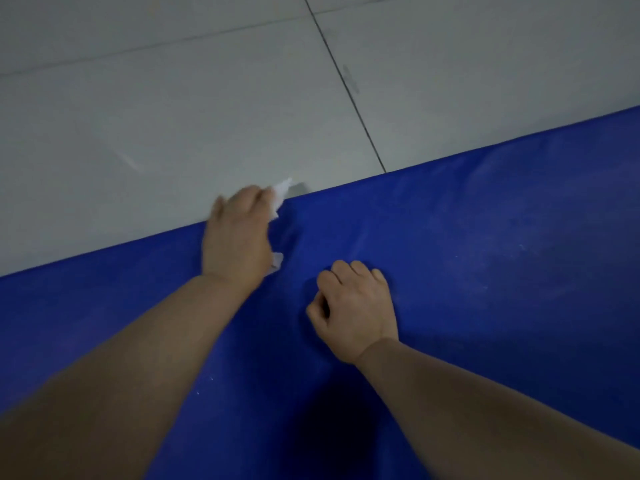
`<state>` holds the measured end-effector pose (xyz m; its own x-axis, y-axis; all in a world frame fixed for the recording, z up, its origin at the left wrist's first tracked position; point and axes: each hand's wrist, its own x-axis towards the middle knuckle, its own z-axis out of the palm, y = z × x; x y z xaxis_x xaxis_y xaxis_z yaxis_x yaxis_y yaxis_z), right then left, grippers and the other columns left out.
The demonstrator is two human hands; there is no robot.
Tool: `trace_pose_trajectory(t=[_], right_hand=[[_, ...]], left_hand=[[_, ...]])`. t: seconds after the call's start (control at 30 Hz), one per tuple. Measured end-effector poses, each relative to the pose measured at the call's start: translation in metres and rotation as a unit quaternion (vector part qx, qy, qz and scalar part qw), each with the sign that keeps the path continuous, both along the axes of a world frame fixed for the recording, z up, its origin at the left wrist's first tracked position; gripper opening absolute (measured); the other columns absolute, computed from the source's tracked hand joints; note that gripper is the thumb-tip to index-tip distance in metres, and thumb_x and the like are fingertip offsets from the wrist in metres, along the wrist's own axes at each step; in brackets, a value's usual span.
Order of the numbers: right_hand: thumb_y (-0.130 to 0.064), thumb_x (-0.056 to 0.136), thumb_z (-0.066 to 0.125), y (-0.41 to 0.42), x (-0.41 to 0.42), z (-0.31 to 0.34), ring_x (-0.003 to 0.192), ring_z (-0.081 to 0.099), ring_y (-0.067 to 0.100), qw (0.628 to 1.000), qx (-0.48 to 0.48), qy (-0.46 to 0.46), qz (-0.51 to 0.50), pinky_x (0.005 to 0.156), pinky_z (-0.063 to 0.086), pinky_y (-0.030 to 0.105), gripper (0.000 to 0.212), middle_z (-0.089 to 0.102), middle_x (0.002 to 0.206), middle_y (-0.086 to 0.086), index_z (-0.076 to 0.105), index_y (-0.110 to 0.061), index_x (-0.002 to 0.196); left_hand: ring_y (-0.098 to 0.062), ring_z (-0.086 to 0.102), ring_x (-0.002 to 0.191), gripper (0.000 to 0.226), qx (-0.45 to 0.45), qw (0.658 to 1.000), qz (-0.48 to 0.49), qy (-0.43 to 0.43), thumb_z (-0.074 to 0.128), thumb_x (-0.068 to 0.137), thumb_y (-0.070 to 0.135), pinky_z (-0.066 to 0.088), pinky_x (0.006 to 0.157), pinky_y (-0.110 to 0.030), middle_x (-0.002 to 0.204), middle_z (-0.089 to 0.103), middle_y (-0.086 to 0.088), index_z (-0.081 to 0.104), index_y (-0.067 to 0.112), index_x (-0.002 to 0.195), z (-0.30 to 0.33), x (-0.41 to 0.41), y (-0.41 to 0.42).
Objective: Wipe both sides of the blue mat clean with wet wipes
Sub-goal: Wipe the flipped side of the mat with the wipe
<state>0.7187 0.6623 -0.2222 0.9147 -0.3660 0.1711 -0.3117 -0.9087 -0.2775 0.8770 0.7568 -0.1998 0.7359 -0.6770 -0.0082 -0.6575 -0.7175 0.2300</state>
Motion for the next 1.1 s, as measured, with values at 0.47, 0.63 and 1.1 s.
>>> trace_pose_trajectory(t=[0.47, 0.63, 1.1], right_hand=[[-0.028, 0.079, 0.040, 0.000, 0.002, -0.001, 0.062, 0.041, 0.017, 1.000, -0.018, -0.006, 0.009, 0.061, 0.027, 0.029, 0.020, 0.048, 0.068, -0.003, 0.050, -0.018, 0.066], [-0.028, 0.080, 0.040, 0.000, 0.002, -0.003, 0.063, 0.035, 0.015, 1.000, -0.023, -0.013, 0.010, 0.061, 0.025, 0.029, 0.020, 0.048, 0.068, -0.003, 0.052, -0.017, 0.066], [-0.026, 0.081, 0.037, -0.001, 0.002, -0.002, 0.061, 0.030, 0.014, 0.999, -0.040, -0.023, 0.028, 0.059, 0.025, 0.030, 0.021, 0.042, 0.066, -0.003, 0.047, -0.016, 0.065]], left_hand=[[-0.037, 0.057, 0.054, 0.041, 0.008, 0.986, -0.109, -0.128, 0.045, 0.055, -0.007, 0.049, 0.054, -0.040, 0.068, 0.061, -0.020, 0.070, -0.005, 0.087, -0.002, 0.053, 0.075], [-0.040, 0.054, 0.050, 0.012, 0.148, 0.981, 0.054, -0.115, 0.056, 0.057, -0.011, 0.047, 0.050, -0.044, 0.062, 0.056, -0.026, 0.063, -0.006, 0.067, 0.009, 0.071, 0.176], [-0.037, 0.056, 0.113, 0.044, 0.029, 0.989, 0.124, -0.078, 0.050, 0.079, -0.013, 0.023, 0.108, -0.065, 0.121, 0.061, -0.021, 0.060, -0.004, 0.120, -0.024, 0.045, 0.162]])
